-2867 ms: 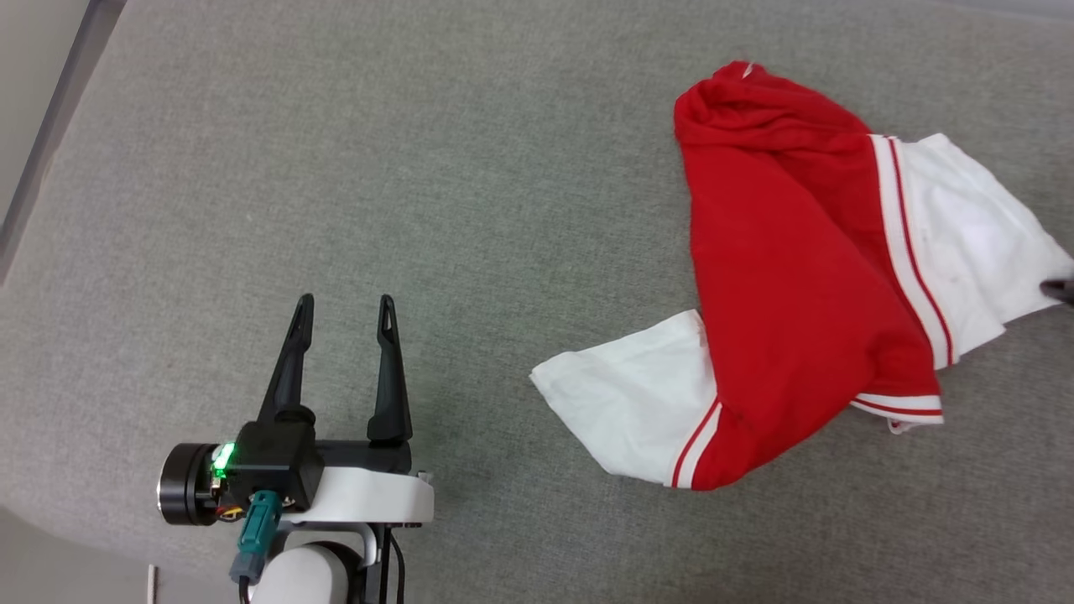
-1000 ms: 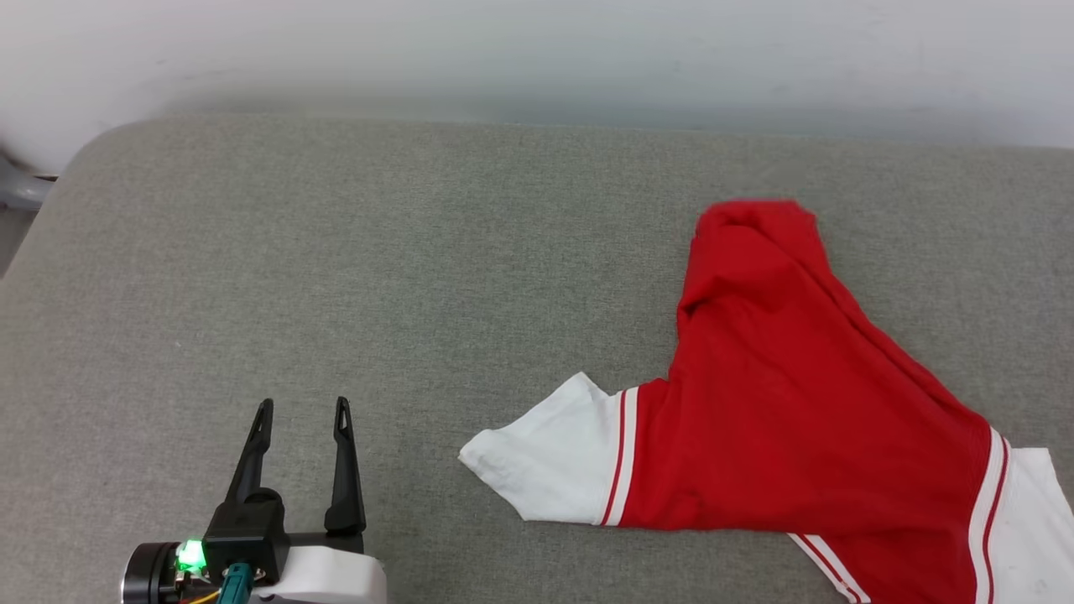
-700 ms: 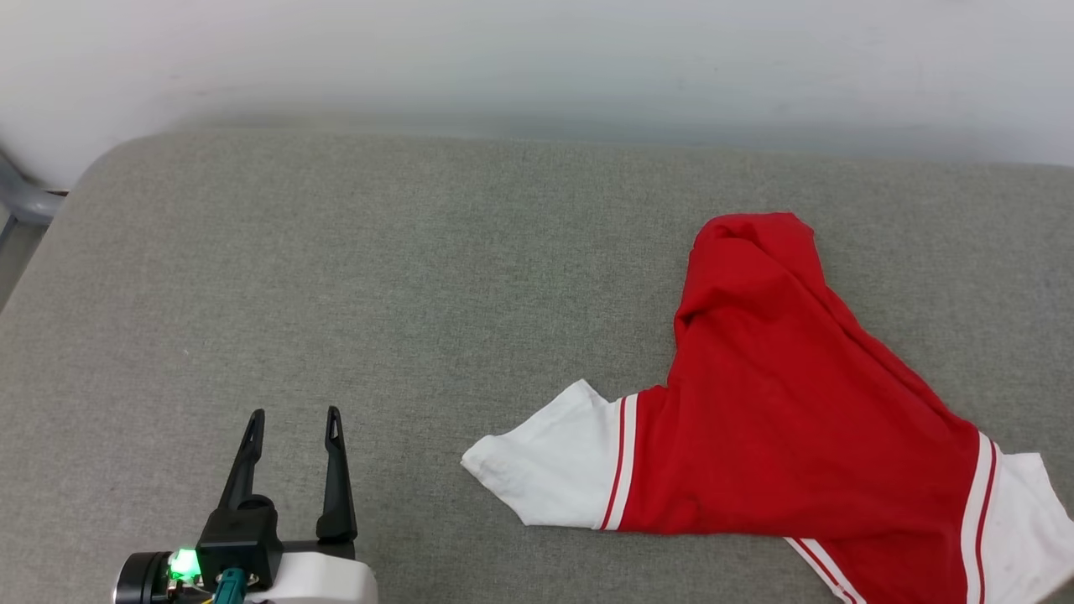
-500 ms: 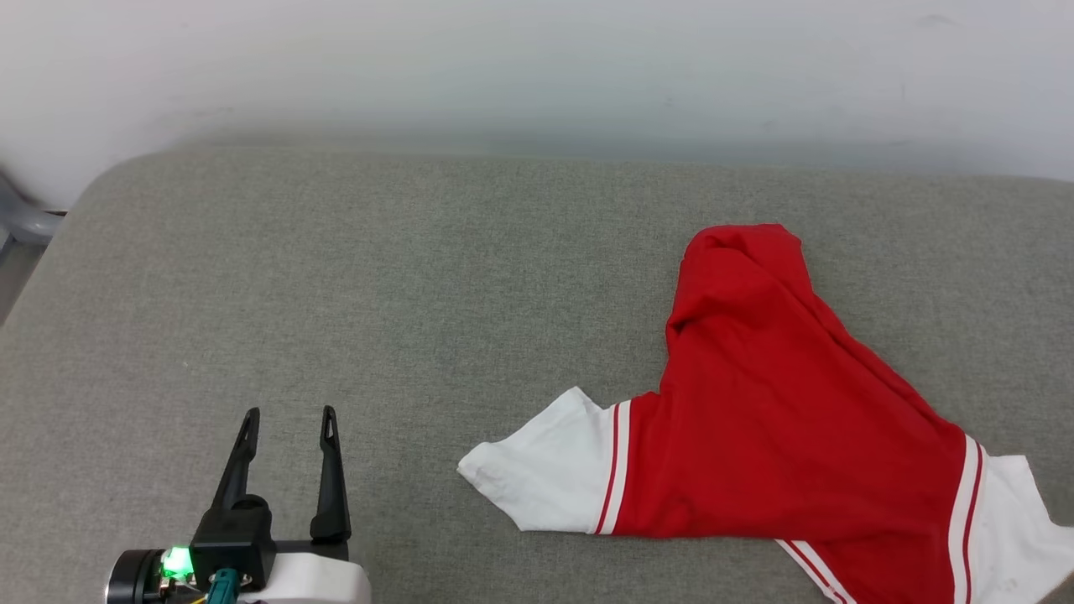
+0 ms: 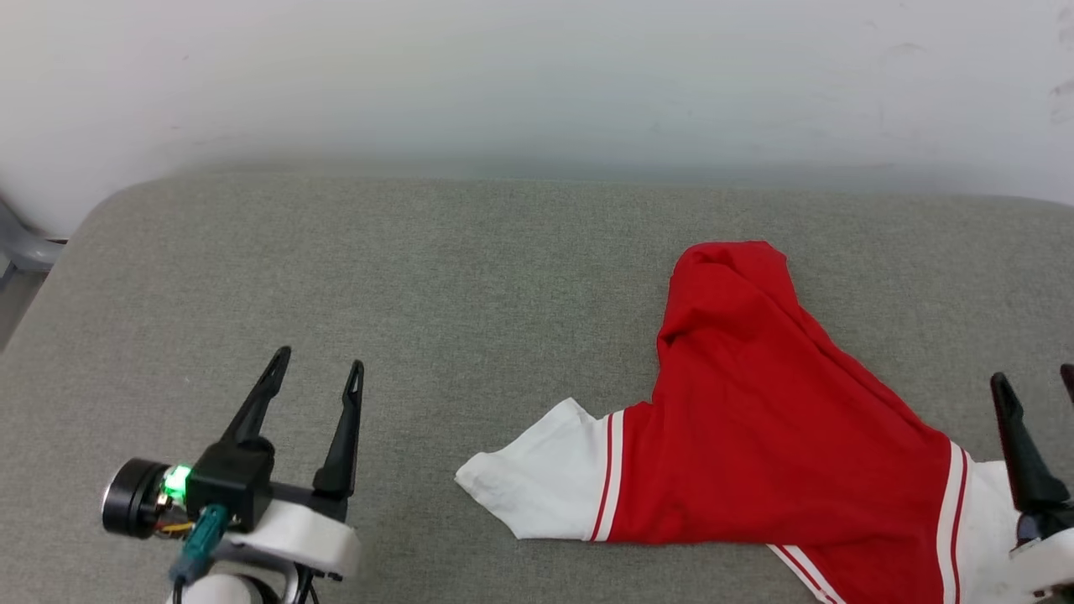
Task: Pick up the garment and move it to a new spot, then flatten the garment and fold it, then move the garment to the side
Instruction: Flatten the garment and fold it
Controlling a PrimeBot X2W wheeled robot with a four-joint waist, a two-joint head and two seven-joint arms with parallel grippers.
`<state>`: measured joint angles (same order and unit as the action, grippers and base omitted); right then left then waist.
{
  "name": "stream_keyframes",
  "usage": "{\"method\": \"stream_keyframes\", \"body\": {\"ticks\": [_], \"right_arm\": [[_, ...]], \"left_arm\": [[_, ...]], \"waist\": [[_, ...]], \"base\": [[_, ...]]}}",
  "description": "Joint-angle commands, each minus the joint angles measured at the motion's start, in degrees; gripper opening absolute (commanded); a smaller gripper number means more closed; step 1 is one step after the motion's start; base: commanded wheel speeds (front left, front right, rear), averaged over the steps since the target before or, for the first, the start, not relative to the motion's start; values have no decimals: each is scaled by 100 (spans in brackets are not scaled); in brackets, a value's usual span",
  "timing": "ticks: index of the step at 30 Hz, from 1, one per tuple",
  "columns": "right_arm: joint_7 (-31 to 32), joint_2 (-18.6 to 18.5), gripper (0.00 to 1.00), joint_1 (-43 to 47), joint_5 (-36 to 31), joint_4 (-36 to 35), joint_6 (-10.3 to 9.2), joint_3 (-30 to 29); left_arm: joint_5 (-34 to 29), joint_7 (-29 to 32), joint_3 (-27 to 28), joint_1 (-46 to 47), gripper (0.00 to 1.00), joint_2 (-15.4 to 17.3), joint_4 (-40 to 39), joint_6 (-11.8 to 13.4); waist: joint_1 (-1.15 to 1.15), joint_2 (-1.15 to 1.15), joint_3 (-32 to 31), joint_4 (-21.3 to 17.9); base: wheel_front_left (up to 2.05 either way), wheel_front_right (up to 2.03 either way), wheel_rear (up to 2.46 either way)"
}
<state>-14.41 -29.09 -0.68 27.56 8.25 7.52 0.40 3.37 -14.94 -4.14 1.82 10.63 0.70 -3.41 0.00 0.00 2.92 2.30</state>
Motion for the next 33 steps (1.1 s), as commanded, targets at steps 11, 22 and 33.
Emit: {"method": "stream_keyframes", "body": {"ticks": [11, 22, 33], "right_arm": [[713, 1422, 100, 752, -1147, -1581, -7, -532], [874, 1641, 100, 616, -1379, -1703, -6, -394], [786, 1664, 100, 250, -1446, -1513, -6, -209]], "left_arm": [[1451, 2401, -1552, 1460, 100, 1257, -135, -396], [3207, 5060, -3423, 2532, 100, 2236, -120, -400], [3570, 5223, -4663, 3044, 100, 2537, 896, -400]], "waist": [[0, 0, 47, -94], [0, 0, 230, -391], [0, 0, 613, -801]], "base": [[0, 0, 0], [0, 0, 0], [0, 0, 0]]}}
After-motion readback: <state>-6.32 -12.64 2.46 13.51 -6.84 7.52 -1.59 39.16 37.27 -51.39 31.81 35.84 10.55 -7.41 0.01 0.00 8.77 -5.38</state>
